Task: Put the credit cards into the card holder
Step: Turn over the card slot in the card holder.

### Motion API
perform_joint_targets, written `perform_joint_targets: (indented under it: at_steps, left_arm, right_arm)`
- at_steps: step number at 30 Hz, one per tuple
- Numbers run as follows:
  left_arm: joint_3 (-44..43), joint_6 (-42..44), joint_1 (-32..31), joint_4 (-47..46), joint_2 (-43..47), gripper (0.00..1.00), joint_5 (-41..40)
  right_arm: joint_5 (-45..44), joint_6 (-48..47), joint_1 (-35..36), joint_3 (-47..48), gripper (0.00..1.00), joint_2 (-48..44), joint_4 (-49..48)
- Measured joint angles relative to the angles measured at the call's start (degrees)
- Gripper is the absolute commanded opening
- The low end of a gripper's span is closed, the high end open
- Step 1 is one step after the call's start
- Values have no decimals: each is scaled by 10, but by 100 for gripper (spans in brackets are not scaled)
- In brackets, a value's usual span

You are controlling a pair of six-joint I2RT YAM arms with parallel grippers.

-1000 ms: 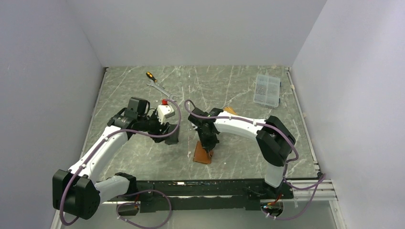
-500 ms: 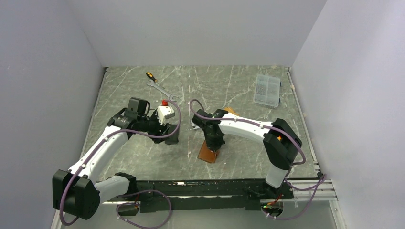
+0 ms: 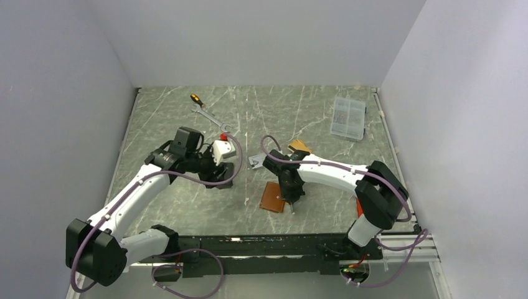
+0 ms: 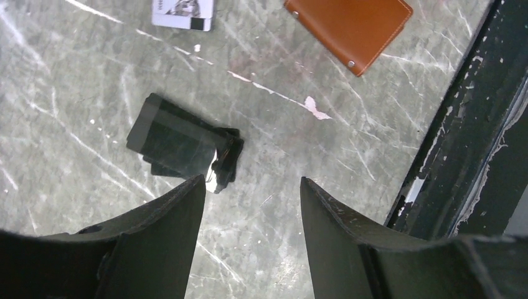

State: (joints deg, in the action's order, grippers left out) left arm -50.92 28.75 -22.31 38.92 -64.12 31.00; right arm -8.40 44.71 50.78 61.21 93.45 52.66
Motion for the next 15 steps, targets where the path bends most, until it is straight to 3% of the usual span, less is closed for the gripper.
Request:
perform_joint_targets:
  at_steps: [7,15]
  left_arm:
    - [-3,-9,-108,0,-8,66,-51]
    - [-52,-46,-202,25,-64,79,-118]
  right_arm:
    - [44,10,-24,-82,0,-39,-74]
    - [106,25,-66,-168,0,-110,-174]
